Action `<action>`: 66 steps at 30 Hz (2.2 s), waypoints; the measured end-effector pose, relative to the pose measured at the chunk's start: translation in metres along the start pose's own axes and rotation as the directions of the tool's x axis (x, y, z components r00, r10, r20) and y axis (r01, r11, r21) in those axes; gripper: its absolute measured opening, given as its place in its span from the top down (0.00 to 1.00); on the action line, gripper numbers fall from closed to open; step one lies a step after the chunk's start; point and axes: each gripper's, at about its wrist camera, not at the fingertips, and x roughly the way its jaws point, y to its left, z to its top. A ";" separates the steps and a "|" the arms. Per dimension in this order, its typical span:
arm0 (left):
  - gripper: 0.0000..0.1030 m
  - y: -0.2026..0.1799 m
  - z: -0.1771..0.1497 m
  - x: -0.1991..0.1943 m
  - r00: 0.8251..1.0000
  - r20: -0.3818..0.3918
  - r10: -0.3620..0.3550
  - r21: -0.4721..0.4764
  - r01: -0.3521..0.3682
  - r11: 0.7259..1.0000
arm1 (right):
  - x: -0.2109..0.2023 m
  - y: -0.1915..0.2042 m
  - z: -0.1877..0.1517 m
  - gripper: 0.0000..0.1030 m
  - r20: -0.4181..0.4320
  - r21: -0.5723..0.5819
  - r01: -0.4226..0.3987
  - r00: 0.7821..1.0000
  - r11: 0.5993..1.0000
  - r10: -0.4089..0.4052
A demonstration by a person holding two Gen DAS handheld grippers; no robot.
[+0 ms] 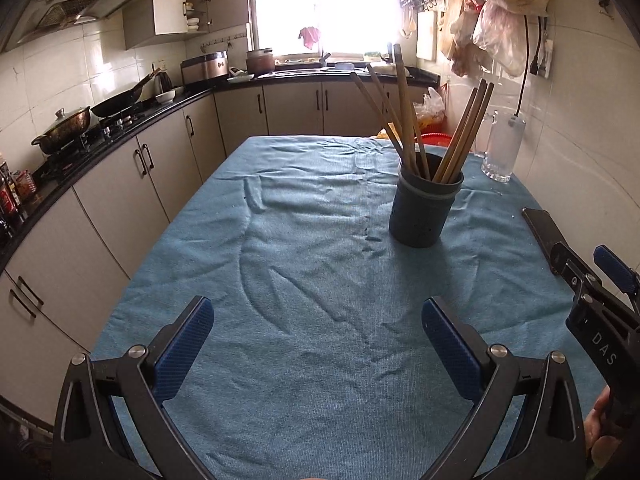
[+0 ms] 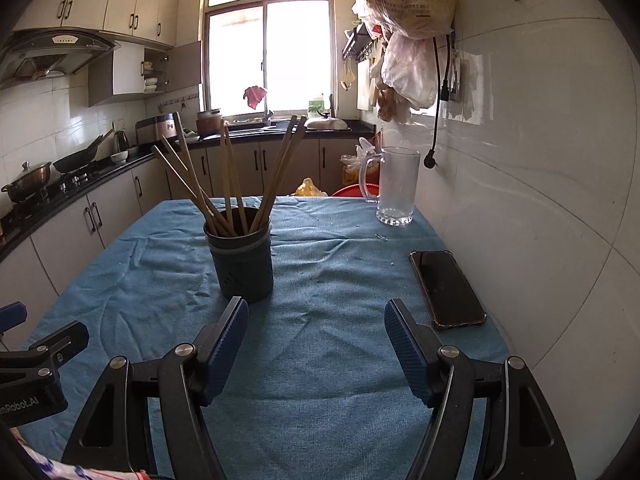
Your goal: Organize utensils
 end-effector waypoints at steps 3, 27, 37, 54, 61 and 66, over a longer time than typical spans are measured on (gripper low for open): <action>0.00 -0.002 0.000 0.002 1.000 -0.005 -0.006 0.004 0.006 1.000 | 0.004 -0.002 0.001 0.27 -0.006 0.004 0.004 1.000 1.000 -0.004; 0.00 -0.003 -0.003 0.010 0.999 -0.031 -0.036 0.015 0.037 0.999 | 0.011 0.004 -0.002 0.27 -0.021 -0.012 0.006 1.000 1.000 -0.006; 0.00 -0.004 -0.006 0.013 0.998 -0.039 -0.043 0.020 0.044 0.999 | 0.011 0.005 -0.003 0.27 -0.022 -0.013 0.008 1.000 1.000 -0.008; 0.00 -0.004 -0.003 0.018 0.997 -0.049 -0.052 0.022 0.053 0.998 | 0.014 0.005 0.001 0.27 -0.001 -0.044 0.030 1.000 0.999 -0.031; 0.00 -0.005 -0.002 0.022 0.997 -0.053 -0.055 0.031 0.057 0.998 | 0.016 0.008 0.008 0.26 0.011 -0.060 0.022 1.000 0.998 -0.021; 0.00 -0.008 -0.002 0.027 0.997 -0.061 -0.057 0.039 0.060 0.997 | 0.020 0.011 0.006 0.26 0.001 -0.071 0.013 1.000 0.997 -0.013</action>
